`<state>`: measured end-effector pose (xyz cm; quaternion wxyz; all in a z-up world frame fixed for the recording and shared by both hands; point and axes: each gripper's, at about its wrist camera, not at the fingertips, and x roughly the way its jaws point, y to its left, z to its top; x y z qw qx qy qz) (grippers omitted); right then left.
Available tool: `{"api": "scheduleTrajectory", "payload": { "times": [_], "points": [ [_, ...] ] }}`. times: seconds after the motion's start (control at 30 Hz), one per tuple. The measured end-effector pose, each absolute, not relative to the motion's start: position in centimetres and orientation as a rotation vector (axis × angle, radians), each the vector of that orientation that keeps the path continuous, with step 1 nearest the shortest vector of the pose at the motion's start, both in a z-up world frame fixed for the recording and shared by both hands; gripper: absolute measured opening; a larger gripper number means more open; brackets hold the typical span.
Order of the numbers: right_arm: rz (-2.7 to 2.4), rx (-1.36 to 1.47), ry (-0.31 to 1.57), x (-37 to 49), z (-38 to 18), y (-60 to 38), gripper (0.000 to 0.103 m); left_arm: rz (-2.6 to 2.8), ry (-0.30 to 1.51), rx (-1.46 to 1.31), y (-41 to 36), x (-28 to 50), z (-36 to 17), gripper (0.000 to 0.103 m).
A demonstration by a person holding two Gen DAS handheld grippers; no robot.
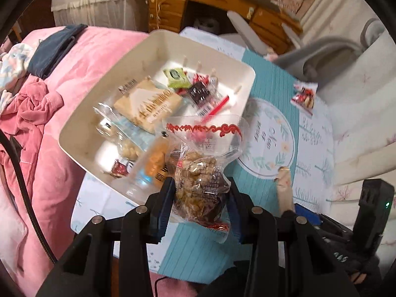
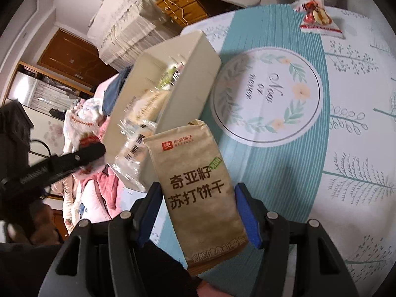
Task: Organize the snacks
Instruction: 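Carry both bags over the white tray and open both grippers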
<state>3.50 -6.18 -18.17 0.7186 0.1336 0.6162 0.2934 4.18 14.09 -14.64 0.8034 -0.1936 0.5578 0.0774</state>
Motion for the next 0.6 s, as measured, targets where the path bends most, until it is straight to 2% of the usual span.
{"api": "scheduleTrajectory", "payload": {
  "times": [0.27,0.6],
  "points": [
    [0.617,0.360,1.315,2.9,-16.5,-3.9,0.060,0.124,1.073,-0.331,17.4,2.6,-14.1,0.039],
    [0.510,0.443,1.225,1.4,-14.7,0.8,0.060,0.014,1.072,-0.256,23.4,3.2,-13.9,0.039]
  ]
}}
